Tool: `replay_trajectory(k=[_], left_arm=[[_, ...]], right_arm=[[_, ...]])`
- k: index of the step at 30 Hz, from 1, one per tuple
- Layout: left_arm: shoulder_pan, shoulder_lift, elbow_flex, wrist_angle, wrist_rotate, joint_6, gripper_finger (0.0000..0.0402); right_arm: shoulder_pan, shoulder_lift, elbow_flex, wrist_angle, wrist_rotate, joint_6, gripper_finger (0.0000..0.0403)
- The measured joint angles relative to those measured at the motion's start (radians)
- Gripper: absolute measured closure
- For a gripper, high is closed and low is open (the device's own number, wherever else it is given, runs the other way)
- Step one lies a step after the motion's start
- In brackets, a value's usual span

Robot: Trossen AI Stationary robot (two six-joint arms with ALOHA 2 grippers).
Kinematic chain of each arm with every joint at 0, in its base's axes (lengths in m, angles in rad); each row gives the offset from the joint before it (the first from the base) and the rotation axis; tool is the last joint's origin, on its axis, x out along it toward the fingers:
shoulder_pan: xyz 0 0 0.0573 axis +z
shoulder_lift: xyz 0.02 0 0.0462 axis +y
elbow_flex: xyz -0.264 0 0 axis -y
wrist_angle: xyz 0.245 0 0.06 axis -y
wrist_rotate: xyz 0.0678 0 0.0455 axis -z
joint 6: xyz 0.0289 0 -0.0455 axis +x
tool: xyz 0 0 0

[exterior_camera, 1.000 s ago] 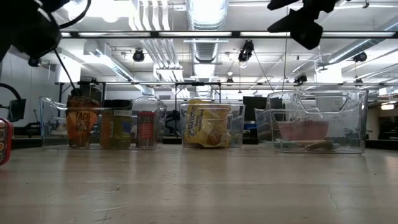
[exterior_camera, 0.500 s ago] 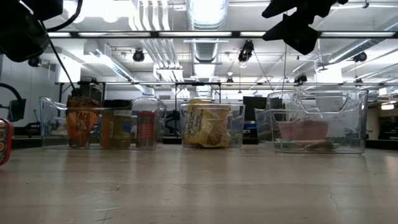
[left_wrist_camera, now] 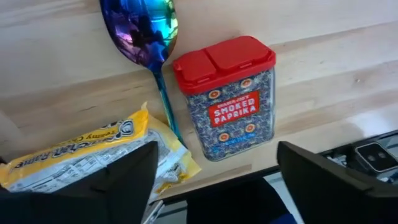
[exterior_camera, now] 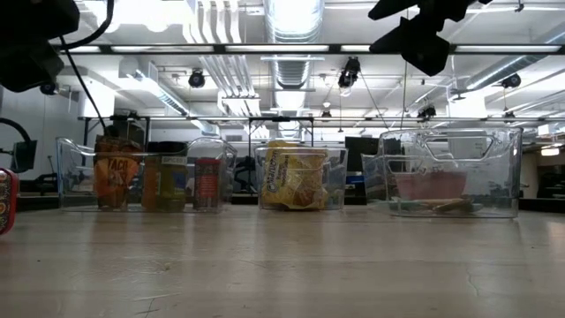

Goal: Pick & Place Food Item
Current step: Put the red seasoning can into the left transparent bin

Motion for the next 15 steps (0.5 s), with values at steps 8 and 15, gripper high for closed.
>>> replay_trajectory(k=[8, 15], left_arm=[[0.001, 0.0, 0.0, 0.011, -0.044, -0.022, 0.0004], [0.001, 0.004, 0.0, 0.076, -0.167, -0.039, 0.0016]], right_arm=[[0.0, 0.0, 0.0, 0.004, 0.002, 0.02, 0.0213], [0.0, 0.0, 0.0, 0.008, 0.002, 0.04, 0.0213]])
